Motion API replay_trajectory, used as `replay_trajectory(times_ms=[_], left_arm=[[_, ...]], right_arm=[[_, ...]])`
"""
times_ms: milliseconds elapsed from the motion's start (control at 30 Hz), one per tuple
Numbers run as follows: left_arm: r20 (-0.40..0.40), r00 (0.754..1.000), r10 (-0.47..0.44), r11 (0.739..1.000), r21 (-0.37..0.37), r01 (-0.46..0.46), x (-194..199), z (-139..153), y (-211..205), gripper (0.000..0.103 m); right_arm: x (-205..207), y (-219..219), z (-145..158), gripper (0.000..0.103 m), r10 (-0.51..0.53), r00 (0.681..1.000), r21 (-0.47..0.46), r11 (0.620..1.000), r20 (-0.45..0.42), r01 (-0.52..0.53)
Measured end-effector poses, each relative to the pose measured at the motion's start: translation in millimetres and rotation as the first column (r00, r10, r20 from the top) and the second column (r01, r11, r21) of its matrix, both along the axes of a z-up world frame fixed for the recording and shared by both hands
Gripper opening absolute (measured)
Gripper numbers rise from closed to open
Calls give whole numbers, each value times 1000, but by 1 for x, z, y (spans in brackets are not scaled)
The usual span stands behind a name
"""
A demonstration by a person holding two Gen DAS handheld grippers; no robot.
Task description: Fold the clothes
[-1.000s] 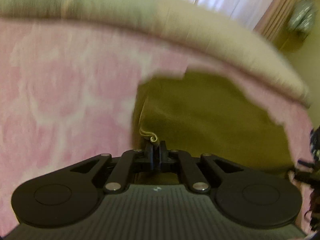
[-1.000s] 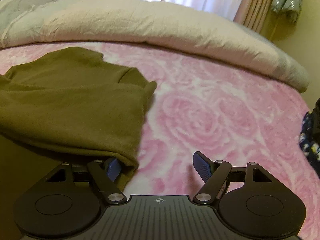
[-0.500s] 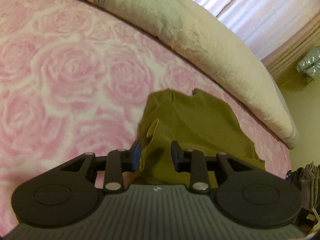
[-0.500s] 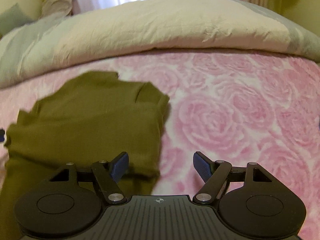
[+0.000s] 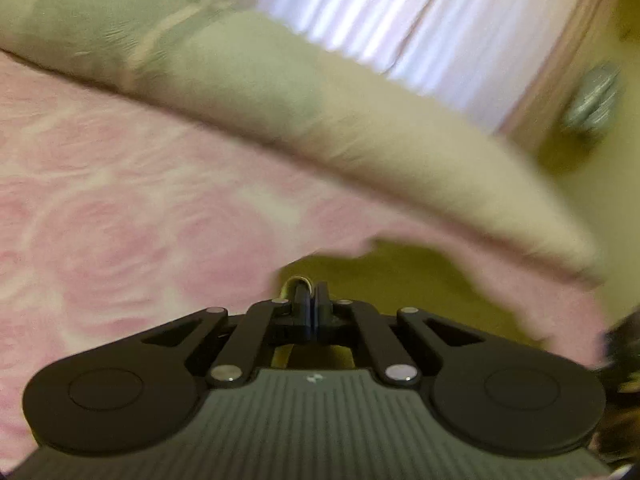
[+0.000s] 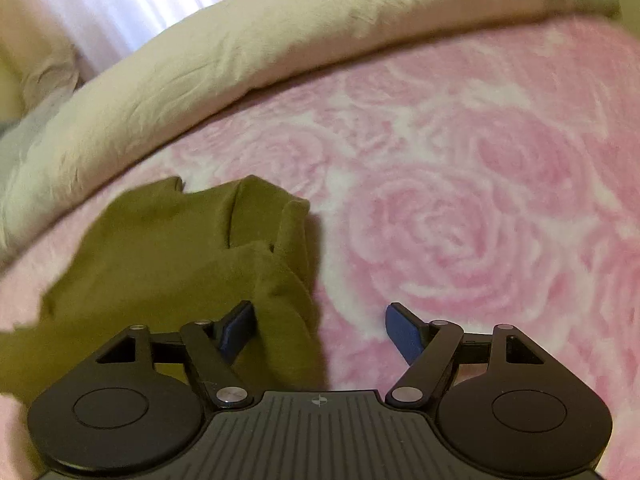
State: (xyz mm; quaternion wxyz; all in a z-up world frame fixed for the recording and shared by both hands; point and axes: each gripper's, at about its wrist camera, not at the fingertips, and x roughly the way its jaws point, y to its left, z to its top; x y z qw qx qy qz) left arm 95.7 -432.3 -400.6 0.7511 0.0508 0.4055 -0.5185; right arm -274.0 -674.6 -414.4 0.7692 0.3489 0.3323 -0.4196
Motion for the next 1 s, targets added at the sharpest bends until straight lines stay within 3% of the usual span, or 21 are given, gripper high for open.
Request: replay_trajectory(times_ms=[100, 133, 200, 300, 400, 467, 500, 567, 600, 667, 800, 867, 933, 967, 1000], left_arm=[[29, 999, -40, 992, 125, 36, -5, -21, -9, 3], [30, 999, -36, 992, 124, 32, -7, -19, -8, 4], [30, 1000, 7, 994, 110, -11, -8, -9, -3, 14], [67, 994, 83, 996, 25, -84, -14, 16, 7, 15], [104, 993, -46, 999, -4, 47, -31, 31, -7, 15], [136, 971, -197, 979, 83, 187, -46, 22, -28, 12], [144, 961, -238, 966, 136, 219, -50, 12, -37, 12], [132, 963, -236, 958, 197, 207, -46, -9, -49, 13], [115, 974, -194, 968, 185, 170, -38, -14, -50, 12], [92, 990, -108, 983, 158, 93, -25, -13, -48, 6], [75, 997, -25, 996, 90, 19, -17, 5, -33, 13], [46, 996, -71, 995, 70, 68, -24, 8, -26, 13], [77, 985, -154, 985, 89, 147, -42, 3, -23, 13], [94, 976, -195, 975, 126, 183, -49, -2, -25, 14], [107, 969, -222, 967, 156, 204, -53, -6, -25, 14]], right_arm=[[5, 7, 2, 74, 28, 999, -38, 999, -45, -29], [5, 8, 3, 74, 28, 998, -41, 999, -52, -30], [6, 11, 5, 74, 27, 998, -53, 998, -64, -30], [14, 19, 20, 74, 59, 994, -158, 985, -91, -73], [28, 30, 37, 74, 148, 987, -247, 956, -70, -161], [44, 35, 35, 74, 236, 970, -226, 943, -62, -244], [52, 36, 31, 65, 280, 958, -206, 935, -66, -287], [66, 36, 15, 48, 357, 926, -137, 918, -120, -372], [69, 35, 5, 48, 359, 918, -127, 916, -169, -381], [59, 31, 3, 47, 335, 927, -145, 922, -167, -359], [40, 24, 18, 46, 204, 964, -164, 959, -172, -232], [32, 27, 27, 46, 166, 978, -174, 967, -129, -187], [33, 37, 31, 46, 207, 976, -170, 961, -69, -216], [37, 44, 28, 47, 254, 965, -162, 951, -65, -262], [42, 50, 19, 47, 292, 949, -145, 940, -116, -308]])
